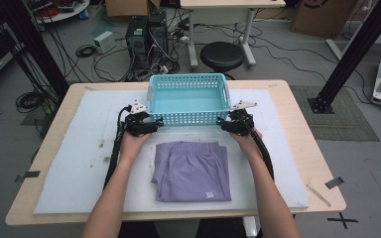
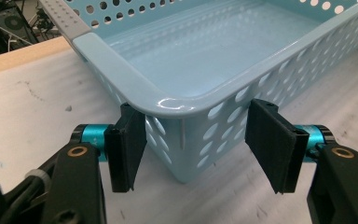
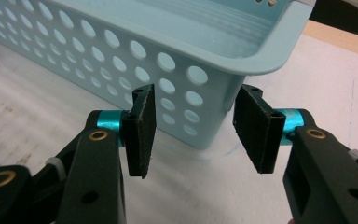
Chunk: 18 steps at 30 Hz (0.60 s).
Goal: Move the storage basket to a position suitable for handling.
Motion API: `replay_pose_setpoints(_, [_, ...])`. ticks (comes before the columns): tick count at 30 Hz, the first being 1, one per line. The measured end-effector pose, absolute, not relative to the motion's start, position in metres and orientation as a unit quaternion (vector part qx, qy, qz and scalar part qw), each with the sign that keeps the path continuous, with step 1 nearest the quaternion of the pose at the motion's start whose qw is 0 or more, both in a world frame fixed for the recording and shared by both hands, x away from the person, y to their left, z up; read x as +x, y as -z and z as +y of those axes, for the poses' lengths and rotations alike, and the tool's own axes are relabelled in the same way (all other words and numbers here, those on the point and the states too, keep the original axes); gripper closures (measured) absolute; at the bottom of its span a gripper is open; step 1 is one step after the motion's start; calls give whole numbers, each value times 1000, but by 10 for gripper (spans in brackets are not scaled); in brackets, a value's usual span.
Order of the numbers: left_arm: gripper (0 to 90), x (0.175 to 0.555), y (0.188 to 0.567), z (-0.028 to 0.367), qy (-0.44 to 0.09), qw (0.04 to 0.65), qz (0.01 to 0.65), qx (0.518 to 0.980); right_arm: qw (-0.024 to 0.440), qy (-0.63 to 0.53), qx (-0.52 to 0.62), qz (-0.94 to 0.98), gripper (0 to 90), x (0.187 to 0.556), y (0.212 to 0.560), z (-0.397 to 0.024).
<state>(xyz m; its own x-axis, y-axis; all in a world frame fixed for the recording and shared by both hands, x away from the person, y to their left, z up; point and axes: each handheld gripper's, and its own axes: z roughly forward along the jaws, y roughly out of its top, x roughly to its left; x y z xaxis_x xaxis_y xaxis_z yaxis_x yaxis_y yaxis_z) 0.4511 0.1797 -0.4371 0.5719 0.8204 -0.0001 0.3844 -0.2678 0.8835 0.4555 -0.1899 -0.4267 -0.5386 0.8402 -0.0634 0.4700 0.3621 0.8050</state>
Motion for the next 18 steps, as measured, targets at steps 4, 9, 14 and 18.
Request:
replay_pose_setpoints(4, [387, 438, 438, 187, -239, 463, 390, 759, 237, -379, 405, 797, 499, 442, 425, -187])
replay_pose_setpoints(9, [386, 418, 440, 190, -239, 467, 388, 758, 233, -382, 399, 801, 496, 420, 425, -185])
replay_pose_setpoints(14, [388, 404, 440, 186, -243, 461, 381, 764, 222, -389, 410, 794, 495, 405, 426, -189])
replay_pose_setpoints(18, [388, 400, 439, 184, -243, 458, 379, 766, 221, -390, 412, 794, 495, 400, 427, -192])
